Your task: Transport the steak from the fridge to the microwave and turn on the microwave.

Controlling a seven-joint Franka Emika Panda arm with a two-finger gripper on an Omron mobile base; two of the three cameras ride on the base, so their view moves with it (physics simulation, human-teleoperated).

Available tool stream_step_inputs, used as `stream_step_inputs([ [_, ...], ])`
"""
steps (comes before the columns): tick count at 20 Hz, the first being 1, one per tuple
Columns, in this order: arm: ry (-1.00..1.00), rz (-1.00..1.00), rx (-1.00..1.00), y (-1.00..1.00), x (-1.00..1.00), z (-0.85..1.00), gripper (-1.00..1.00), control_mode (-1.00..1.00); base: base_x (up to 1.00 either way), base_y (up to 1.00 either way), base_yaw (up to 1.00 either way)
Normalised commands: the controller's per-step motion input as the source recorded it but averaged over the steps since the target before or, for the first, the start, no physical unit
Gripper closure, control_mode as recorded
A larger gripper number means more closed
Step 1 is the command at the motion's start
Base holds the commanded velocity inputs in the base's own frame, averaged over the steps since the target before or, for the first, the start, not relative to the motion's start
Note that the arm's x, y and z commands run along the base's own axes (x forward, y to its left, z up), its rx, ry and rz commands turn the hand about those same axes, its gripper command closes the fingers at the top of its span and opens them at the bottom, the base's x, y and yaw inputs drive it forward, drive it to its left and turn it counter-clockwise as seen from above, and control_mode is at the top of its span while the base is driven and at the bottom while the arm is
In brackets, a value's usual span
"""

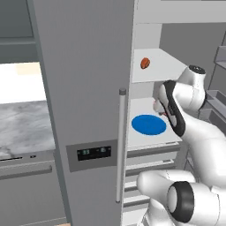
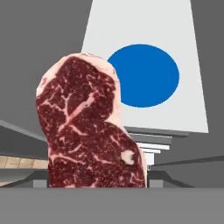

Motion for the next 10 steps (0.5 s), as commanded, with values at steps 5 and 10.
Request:
stream_step_inputs([
  [5, 0.0, 0.0, 0.0, 0.16, -0.6, -0.02, 1.0, -1.0, 0.0, 0.0, 0.0],
  [10, -0.04, 0.0, -0.02, 0.39, -0.77, -0.2, 1.0, -1.0, 0.0, 0.0, 0.0],
])
